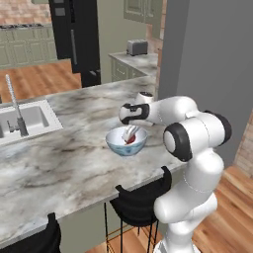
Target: Retrieve the tangerine and pear from the fridge and place them into the bowl on the dining table.
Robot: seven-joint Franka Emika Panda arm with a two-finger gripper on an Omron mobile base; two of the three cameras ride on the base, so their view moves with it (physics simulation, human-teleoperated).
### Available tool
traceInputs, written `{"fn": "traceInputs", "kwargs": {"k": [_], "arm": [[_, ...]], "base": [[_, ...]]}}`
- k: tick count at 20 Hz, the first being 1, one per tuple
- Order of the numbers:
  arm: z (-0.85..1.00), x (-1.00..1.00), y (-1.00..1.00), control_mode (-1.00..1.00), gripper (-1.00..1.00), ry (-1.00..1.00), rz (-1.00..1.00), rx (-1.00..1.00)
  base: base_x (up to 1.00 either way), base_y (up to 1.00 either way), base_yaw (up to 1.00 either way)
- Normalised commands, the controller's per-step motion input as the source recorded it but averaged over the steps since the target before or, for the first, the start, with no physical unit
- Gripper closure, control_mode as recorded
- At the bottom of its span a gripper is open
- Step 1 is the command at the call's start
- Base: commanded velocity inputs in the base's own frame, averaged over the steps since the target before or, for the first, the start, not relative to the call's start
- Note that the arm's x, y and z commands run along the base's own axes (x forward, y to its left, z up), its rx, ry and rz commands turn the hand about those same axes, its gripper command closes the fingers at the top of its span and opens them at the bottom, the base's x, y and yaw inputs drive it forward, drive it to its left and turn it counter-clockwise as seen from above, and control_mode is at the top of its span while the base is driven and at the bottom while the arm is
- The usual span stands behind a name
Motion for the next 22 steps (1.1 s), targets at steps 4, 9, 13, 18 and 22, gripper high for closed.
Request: {"fn": "traceInputs", "kwargs": {"k": [4, 9, 13, 18, 22], "arm": [[-0.05, -0.01, 0.01, -1.0, -1.0, -0.01, 0.0, 0.0], [0.39, -0.59, -0.04, -1.0, -1.0, -0.14, -0.01, 0.0], [0.6, -0.89, -0.2, -1.0, -1.0, -0.16, -0.05, 0.0], [0.4, -0.59, -0.12, -1.0, -1.0, -0.1, -0.08, 0.0], [0.72, -0.87, -0.36, -1.0, -1.0, -0.09, -0.06, 0.0]], "base": [[0.0, 0.0, 0.0], [0.0, 0.0, 0.0], [0.0, 0.0, 0.0], [0.0, 0.0, 0.0], [0.0, 0.0, 0.0]]}}
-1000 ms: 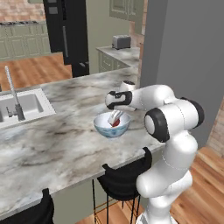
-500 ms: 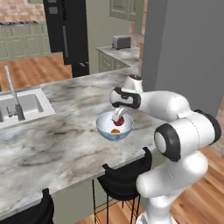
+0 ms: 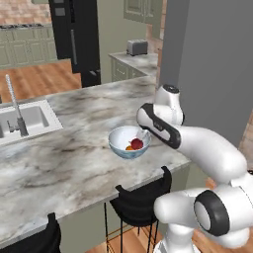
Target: Retrieve the tangerine and pear from the fridge and place them into the bowl on the dining table.
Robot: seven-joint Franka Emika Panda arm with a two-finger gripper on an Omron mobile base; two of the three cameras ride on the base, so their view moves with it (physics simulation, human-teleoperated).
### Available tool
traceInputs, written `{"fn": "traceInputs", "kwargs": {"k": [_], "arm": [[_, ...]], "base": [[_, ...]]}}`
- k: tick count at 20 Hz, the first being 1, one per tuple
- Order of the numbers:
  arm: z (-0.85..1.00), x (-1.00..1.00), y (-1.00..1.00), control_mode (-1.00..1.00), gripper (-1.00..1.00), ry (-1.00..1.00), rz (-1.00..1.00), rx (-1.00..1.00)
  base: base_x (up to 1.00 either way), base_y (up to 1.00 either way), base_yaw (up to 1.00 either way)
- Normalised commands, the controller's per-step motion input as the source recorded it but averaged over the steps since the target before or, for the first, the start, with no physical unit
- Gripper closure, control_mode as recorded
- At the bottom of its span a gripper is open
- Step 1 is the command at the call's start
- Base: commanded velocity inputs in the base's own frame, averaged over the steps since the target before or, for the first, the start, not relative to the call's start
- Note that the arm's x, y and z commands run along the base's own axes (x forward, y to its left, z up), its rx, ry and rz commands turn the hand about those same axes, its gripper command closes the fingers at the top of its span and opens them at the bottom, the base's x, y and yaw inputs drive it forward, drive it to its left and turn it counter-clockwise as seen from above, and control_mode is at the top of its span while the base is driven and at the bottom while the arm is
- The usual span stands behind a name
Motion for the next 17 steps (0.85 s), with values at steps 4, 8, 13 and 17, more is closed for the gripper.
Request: {"fn": "traceInputs", "kwargs": {"k": [4, 8, 13, 17], "arm": [[0.8, -1.0, -0.46, -1.0, -1.0, -0.16, -0.03, 0.0], [0.96, -0.87, -0.53, -1.0, -1.0, -0.16, -0.01, 0.0], [0.68, -0.62, -0.58, -1.0, -1.0, -0.12, 0.0, 0.02], [0.48, -0.72, -0.53, -1.0, -1.0, -0.18, 0.0, 0.01]], "base": [[0.0, 0.0, 0.0], [0.0, 0.0, 0.0], [0.0, 0.0, 0.0], [0.0, 0.0, 0.0]]}}
